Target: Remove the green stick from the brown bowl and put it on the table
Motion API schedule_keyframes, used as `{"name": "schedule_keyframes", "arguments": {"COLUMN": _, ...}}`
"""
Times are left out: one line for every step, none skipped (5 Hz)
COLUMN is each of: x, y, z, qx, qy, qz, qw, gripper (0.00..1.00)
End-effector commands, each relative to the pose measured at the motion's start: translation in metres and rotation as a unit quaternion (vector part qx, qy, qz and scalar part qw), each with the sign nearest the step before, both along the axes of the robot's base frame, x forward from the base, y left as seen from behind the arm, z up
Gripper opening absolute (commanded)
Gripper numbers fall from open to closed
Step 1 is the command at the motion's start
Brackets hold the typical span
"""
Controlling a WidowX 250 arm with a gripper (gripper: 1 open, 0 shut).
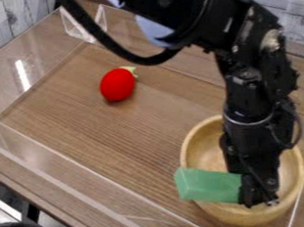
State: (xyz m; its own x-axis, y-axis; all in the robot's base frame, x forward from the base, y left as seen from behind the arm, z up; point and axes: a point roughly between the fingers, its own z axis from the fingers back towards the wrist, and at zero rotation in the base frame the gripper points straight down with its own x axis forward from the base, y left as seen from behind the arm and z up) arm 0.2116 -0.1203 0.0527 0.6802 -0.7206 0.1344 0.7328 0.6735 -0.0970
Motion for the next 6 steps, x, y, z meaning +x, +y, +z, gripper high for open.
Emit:
{"name": "schedule_keyframes", "arguments": {"x": 0.001, "y": 0.007, "z": -0.001, "qx": -0.008, "qy": -0.014, "qz": -0.048, "qw": 0.9987, "gripper": 0.00}}
{"name": "schedule_keyframes", "arguments": {"x": 0.002, "y": 0.007, "z": -0.013, "qx": -0.007, "qy": -0.013, "qz": -0.057, "qw": 0.9983, "gripper": 1.00}}
{"name": "schedule_keyframes", "arguments": {"x": 0.002, "y": 0.009, "z": -0.025, "qx": -0.004, "qy": -0.011, "qz": -0.064, "qw": 0.9979, "gripper": 1.00}}
{"name": "schedule_keyframes", "arguments": {"x": 0.004, "y": 0.011, "z": -0.014, "qx": -0.001, "qy": -0.015, "qz": -0.018, "qw": 0.9997, "gripper": 0.00}}
{"name": "schedule_keyframes", "arguments": {"x": 0.007, "y": 0.013, "z": 0.006, "qx": 0.008, "qy": -0.024, "qz": 0.030, "qw": 0.9992, "gripper": 0.00}}
{"name": "schedule_keyframes", "arguments": {"x": 0.013, "y": 0.017, "z": 0.041, "qx": 0.019, "qy": -0.043, "qz": 0.027, "qw": 0.9985, "gripper": 0.00}}
